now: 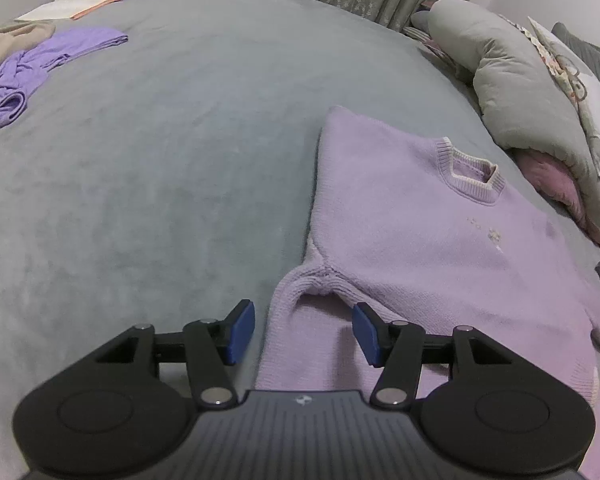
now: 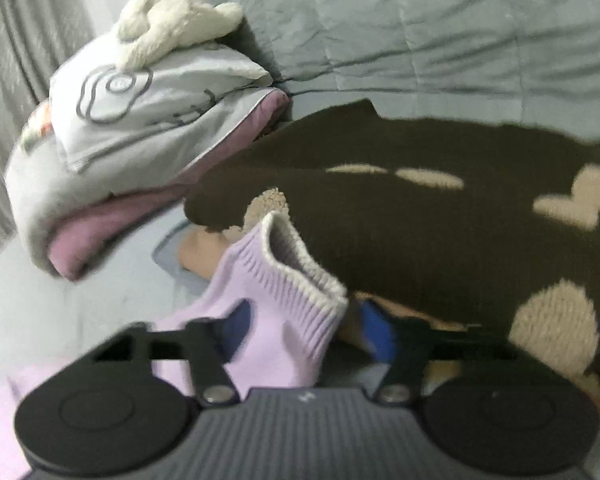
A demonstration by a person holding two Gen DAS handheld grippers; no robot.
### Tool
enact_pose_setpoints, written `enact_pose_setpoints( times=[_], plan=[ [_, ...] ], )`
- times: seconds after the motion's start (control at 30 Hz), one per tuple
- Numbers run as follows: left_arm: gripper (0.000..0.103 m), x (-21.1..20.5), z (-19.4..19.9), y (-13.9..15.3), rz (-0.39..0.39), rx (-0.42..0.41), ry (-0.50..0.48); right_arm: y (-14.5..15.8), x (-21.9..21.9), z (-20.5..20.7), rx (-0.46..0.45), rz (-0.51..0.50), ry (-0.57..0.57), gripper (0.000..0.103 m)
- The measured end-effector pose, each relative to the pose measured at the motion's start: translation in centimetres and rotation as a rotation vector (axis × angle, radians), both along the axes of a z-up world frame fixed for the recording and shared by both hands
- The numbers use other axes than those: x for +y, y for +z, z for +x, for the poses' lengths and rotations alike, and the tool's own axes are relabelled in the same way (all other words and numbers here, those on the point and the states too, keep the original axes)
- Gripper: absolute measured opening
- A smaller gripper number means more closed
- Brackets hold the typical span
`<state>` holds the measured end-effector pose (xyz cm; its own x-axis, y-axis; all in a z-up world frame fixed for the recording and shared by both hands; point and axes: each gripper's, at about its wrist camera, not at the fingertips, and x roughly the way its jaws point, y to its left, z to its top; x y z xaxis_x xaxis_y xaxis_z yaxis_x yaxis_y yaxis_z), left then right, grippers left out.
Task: Fold clothes
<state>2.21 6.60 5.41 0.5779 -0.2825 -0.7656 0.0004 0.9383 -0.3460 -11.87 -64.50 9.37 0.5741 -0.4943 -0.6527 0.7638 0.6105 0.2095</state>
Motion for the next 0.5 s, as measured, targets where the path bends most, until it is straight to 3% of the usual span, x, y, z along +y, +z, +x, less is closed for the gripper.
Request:
enact_pose_setpoints(
  times=[0.2,0.5],
  plan=[
    [0.053,0.8,0.1,0.4,-0.037,0.001,0.022,2.4,1.9,0.1,-0.085,-0.042,0.023,0.009],
    [0.053,1.8,0.2,0.2,-0.119,0.03,0.059,9.0,10.1,1.6,-0.29,-0.157,0.266,0.009]
  ],
)
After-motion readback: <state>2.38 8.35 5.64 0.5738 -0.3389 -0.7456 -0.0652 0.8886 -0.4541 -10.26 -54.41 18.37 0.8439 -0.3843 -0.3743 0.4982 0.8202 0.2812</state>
